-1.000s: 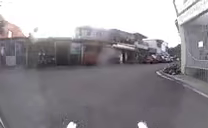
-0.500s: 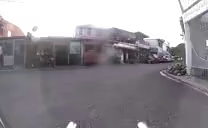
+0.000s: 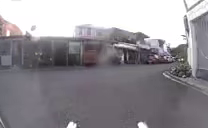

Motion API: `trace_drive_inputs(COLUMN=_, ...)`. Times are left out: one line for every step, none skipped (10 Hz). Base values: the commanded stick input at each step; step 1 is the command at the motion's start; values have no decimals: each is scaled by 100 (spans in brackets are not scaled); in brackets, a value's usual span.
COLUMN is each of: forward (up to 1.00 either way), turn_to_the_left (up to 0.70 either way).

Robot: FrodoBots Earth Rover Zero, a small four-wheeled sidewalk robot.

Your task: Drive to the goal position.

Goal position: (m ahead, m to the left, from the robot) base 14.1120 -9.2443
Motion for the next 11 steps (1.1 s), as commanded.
trace_drive_inputs(forward=70, turn_to_the_left=-7)
trace_drive_inputs(forward=70, turn_to_the_left=-15)
trace_drive_inputs(forward=70, turn_to_the_left=-27)
trace_drive_inputs(forward=70, turn_to_the_left=-35)
trace_drive_inputs(forward=70, turn_to_the_left=-35)
trace_drive_inputs(forward=70, turn_to_the_left=-35)
trace_drive_inputs(forward=70, turn_to_the_left=-35)
trace_drive_inputs(forward=70, turn_to_the_left=-35)
trace_drive_inputs(forward=70, turn_to_the_left=-32)
trace_drive_inputs(forward=70, turn_to_the_left=-9)
trace_drive_inputs(forward=70, turn_to_the_left=0)
